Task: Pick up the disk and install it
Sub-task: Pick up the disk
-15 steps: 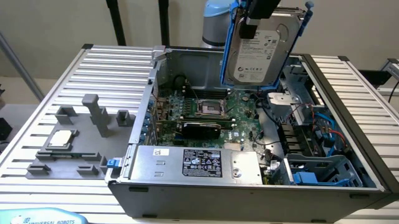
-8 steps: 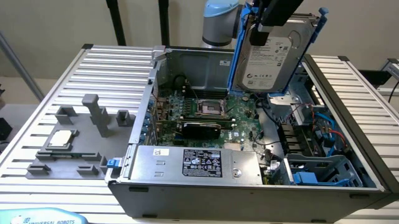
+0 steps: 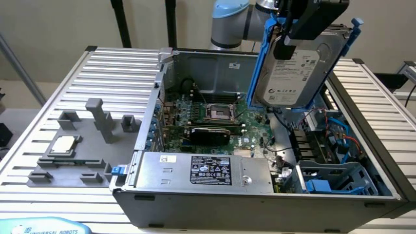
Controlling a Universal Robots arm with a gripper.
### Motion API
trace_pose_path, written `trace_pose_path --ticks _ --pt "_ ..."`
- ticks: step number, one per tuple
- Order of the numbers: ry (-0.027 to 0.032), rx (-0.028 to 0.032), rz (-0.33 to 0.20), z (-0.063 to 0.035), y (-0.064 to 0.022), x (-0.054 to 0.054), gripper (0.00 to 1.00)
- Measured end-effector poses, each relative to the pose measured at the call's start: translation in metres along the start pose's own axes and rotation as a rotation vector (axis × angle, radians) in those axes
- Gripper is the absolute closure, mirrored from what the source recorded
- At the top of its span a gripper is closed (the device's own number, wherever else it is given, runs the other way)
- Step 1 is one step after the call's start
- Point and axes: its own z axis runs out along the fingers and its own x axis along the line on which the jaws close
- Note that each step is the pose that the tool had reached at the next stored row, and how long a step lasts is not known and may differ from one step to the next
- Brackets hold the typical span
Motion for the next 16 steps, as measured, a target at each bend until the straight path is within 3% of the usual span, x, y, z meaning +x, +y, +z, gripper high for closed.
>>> trace_pose_path --ticks 16 --pt "0.0 0.0001 0.0 -0.0034 -0.0254 0.047 0.67"
